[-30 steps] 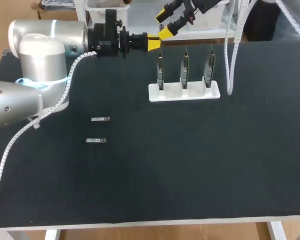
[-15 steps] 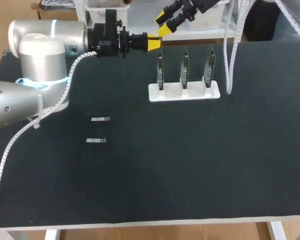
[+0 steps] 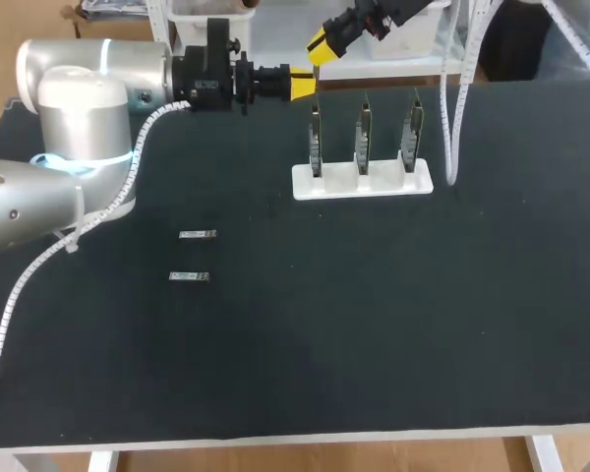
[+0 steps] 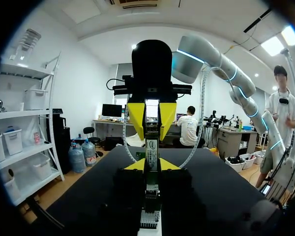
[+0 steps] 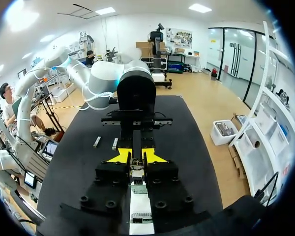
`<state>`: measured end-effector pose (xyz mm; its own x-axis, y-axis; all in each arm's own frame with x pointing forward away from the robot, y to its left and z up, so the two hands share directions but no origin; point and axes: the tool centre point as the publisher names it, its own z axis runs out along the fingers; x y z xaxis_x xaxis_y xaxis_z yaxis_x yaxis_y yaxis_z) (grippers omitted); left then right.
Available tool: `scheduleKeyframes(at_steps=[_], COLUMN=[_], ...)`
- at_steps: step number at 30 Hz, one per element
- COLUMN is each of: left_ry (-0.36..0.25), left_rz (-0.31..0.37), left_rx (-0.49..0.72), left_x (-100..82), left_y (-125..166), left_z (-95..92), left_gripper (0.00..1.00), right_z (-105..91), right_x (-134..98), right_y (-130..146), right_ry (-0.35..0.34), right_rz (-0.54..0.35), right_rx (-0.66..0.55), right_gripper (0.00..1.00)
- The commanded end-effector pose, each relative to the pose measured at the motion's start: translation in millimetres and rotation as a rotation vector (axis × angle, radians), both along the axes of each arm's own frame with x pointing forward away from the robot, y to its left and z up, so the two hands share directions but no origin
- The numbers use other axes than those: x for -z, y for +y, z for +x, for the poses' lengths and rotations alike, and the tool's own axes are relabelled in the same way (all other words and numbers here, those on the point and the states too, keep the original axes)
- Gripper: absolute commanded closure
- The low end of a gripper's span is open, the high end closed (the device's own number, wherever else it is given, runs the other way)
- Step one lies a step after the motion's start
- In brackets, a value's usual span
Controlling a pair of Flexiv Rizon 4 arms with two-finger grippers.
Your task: Pick up the optical module with the left hand, and insert it into the network port with the right hand.
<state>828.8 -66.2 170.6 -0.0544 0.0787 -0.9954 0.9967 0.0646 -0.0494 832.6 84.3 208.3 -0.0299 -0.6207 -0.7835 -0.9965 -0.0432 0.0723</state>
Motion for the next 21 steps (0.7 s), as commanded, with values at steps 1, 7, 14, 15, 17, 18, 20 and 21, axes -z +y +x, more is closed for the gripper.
scheduleKeyframes(at_steps=[1,7,14,15,17,18,20,21], left_ry=[0.000,0.000,0.000,0.000,0.000,0.000,0.000,-0.001], left_rz=[0.001,0.001,0.001,0.001,0.001,0.001,0.001,0.011], left_rx=[0.002,0.002,0.002,0.002,0.002,0.002,0.002,-0.002], left_x=[0.1,0.1,0.1,0.1,0.1,0.1,0.1,0.5], left_y=[-0.3,-0.3,-0.3,-0.3,-0.3,-0.3,-0.3,-0.4], left_z=[0.9,0.9,0.9,0.9,0.9,0.9,0.9,0.8], left_gripper=[1.00,0.71,0.00,0.00,0.00,0.00,0.00,0.00], right_z=[7.8,6.8,6.0,5.6,4.6,4.3,3.8,3.6], right_x=[-1.5,-1.9,-2.2,-2.0,-1.9,-1.9,-1.9,-1.9], right_y=[1.1,0.9,0.1,-0.1,-0.4,-0.4,-0.7,-1.0], right_ry=[0.320,0.320,0.319,0.319,0.320,0.320,0.320,0.320], right_rz=[0.014,0.015,0.018,0.019,0.023,0.024,0.029,0.032], right_rx=[-0.404,-0.405,-0.403,-0.403,-0.402,-0.401,-0.399,-0.396], right_gripper=[1.00,1.00,1.00,1.00,1.00,1.00,1.00,1.00])
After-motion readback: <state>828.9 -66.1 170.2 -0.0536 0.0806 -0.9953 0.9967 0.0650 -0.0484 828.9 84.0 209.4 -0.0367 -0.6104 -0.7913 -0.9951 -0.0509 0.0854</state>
